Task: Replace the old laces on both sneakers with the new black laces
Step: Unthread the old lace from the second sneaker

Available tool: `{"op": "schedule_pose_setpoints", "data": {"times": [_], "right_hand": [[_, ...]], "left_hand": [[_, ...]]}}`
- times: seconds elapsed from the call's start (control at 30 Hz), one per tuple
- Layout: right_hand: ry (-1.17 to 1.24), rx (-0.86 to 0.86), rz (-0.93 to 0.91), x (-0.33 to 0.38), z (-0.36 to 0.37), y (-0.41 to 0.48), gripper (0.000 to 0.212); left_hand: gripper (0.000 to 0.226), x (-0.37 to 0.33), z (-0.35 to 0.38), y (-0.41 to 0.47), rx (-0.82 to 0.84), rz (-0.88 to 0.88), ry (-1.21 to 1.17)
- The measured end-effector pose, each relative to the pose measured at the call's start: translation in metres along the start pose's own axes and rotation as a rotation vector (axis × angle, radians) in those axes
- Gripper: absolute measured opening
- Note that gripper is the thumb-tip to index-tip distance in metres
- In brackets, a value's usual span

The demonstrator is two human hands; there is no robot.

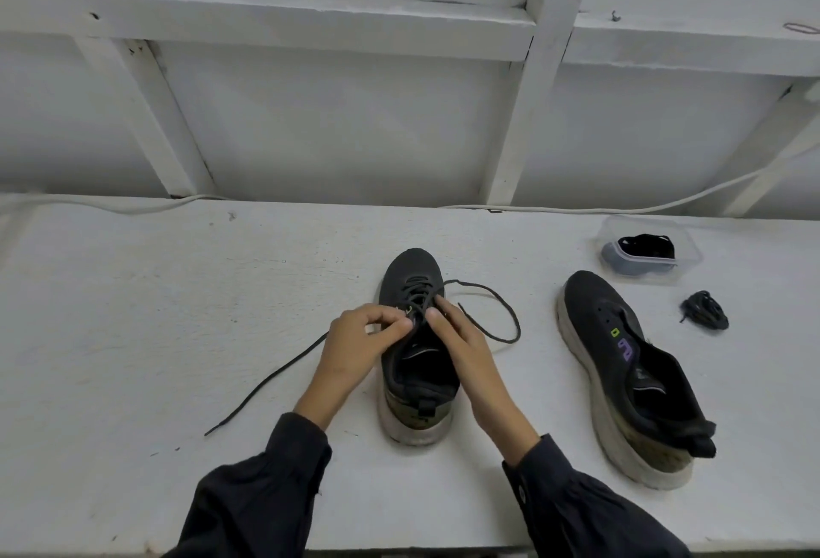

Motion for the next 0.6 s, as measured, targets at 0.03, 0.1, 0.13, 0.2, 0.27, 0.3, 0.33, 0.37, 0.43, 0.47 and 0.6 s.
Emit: {"op": "schedule_pose_setpoints", "data": {"times": [0.03, 0.1, 0.13, 0.2, 0.27, 0.3, 0.33, 0.37, 0.43, 0.47, 0.6], "right_hand": [[-0.002, 0.004, -0.012, 0.000, 0.004, 0.001, 0.039], [-0.022, 0.001, -0.043, -0.001, 0.008, 0.001, 0.047], [-0.029, -0.003, -0.045, -0.002, 0.008, 0.001, 0.052], [-0.041, 0.001, -0.050, -0.002, 0.008, 0.001, 0.058], [-0.057, 0.016, -0.046, -0.003, 0.010, 0.001, 0.059], [-0.061, 0.017, -0.051, -0.003, 0.010, 0.002, 0.060], [-0.058, 0.017, -0.055, -0.002, 0.010, 0.001, 0.060], [-0.054, 0.011, -0.052, -0.003, 0.010, 0.001, 0.060], [-0.042, 0.004, -0.052, -0.003, 0.009, 0.001, 0.060], [-0.040, 0.000, -0.049, -0.003, 0.009, 0.001, 0.060], [-0.010, -0.006, -0.055, -0.003, 0.008, 0.000, 0.055]], "left_hand": [[0.001, 0.000, 0.001, 0.004, 0.021, -0.017, 0.051], [0.007, -0.002, 0.002, 0.011, 0.036, -0.027, 0.208], [0.009, -0.005, 0.002, 0.013, 0.033, -0.015, 0.297], [0.011, -0.015, 0.001, 0.020, 0.012, 0.049, 0.420], [0.014, -0.021, 0.003, 0.026, 0.004, 0.127, 0.498], [0.014, -0.024, 0.005, 0.029, 0.009, 0.156, 0.525], [0.013, -0.025, 0.007, 0.030, 0.010, 0.176, 0.530], [0.013, -0.025, 0.008, 0.030, 0.003, 0.182, 0.504], [0.014, -0.020, 0.001, 0.026, -0.050, 0.147, 0.363], [0.017, -0.013, -0.006, 0.023, -0.090, 0.104, 0.286], [0.032, 0.016, -0.013, 0.010, -0.067, -0.071, 0.163]]}}
Point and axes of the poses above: each hand's wrist, its own y-axis towards the middle knuckle, its own z-axis out of the palm, x = y × z, the point moved 10 cm from there along y, towards the middle knuckle, and after that the axes turned 7 degrees about -y, right-handed, at the moved point
